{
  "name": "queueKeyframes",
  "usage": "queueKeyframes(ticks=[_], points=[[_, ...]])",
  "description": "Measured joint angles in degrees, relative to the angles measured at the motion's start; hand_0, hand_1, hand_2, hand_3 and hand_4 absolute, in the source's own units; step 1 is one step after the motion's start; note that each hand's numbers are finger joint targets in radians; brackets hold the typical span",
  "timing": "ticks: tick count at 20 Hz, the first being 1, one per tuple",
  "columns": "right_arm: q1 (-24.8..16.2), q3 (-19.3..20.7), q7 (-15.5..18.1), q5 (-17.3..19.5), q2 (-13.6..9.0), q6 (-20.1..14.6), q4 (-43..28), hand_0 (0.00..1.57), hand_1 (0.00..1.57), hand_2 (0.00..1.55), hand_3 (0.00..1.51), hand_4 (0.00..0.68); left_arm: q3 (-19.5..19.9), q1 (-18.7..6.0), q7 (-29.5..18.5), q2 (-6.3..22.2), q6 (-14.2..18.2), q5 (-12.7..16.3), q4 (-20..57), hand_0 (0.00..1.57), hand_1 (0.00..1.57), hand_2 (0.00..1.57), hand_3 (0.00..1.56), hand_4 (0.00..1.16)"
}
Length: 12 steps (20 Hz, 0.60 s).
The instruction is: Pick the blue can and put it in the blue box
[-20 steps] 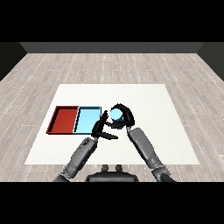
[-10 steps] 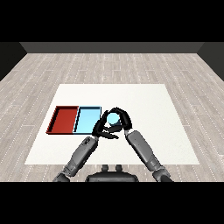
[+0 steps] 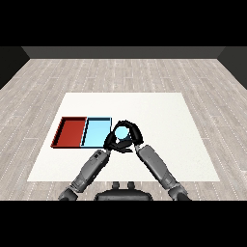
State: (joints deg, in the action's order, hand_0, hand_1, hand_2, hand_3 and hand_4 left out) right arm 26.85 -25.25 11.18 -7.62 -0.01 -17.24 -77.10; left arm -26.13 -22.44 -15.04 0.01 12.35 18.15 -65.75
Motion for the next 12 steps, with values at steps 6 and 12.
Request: queueKeyframes(ticks=[6,12], points=[[0.0,-2.1,1.4,-1.6,-0.2,-0.7,0.5,1.50,1.50,1.47,1.41,0.533,-2.2,-1.9,1.2,0.2,4.1,0.1,0.1,0.00,0.00,0.00,0.00,0.17],[0.8,-3.4,1.6,-2.8,-1.0,-1.5,0.8,1.49,1.49,1.46,1.41,0.570,-3.9,-4.3,2.5,1.2,8.2,-0.7,3.2,0.00,0.00,0.00,0.00,0.00]])
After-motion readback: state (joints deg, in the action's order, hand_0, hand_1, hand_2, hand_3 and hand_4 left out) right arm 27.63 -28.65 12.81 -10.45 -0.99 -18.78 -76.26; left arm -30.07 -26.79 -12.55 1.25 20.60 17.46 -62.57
